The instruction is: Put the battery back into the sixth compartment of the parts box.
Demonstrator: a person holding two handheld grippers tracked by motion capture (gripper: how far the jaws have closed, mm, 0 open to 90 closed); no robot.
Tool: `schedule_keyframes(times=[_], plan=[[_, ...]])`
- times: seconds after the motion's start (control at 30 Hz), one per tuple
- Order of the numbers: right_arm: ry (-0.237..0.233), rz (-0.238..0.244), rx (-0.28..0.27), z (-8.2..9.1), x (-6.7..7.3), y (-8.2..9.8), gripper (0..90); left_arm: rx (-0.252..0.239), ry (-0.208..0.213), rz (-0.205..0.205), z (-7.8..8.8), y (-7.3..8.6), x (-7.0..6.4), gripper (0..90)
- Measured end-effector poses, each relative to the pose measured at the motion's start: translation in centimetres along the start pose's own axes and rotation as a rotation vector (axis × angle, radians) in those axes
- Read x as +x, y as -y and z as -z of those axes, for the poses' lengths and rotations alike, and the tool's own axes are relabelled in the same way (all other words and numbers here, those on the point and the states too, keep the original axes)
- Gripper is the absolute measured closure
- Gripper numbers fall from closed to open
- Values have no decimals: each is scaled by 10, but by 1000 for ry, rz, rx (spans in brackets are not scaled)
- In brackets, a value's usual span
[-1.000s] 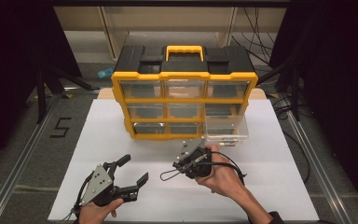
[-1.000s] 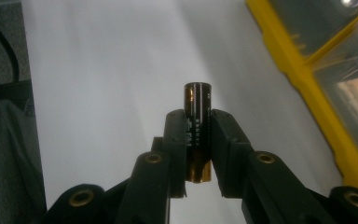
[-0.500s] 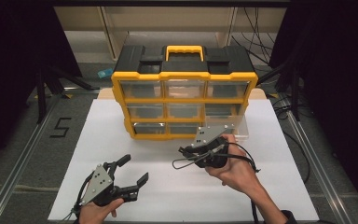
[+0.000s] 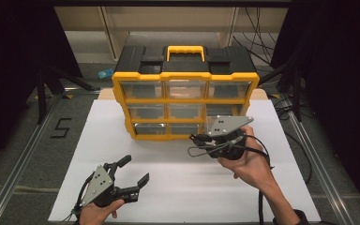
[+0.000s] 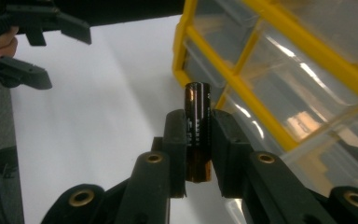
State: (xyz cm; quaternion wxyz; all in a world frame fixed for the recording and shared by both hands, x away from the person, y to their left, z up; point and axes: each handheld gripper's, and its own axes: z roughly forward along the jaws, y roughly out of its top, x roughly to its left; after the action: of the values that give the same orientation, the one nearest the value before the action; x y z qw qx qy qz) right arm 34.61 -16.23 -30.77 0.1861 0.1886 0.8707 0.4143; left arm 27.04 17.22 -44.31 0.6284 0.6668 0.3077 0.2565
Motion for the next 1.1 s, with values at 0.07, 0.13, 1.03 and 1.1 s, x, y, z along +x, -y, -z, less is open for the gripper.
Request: schedule_keyframes(times=[0.07, 0.13, 1.03, 1.1], plan=[[8, -9, -11, 6, -4, 0, 769, 0, 0, 0, 0, 0, 0, 168], [31, -20, -27, 12, -8, 0, 769, 0, 0, 0, 0, 0, 0, 168], [160, -133, -31, 27, -51, 24, 768, 5, 2, 0, 0, 0, 0, 168], [161, -134, -24, 25, -52, 24, 768, 5, 2, 0, 0, 0, 0, 167]])
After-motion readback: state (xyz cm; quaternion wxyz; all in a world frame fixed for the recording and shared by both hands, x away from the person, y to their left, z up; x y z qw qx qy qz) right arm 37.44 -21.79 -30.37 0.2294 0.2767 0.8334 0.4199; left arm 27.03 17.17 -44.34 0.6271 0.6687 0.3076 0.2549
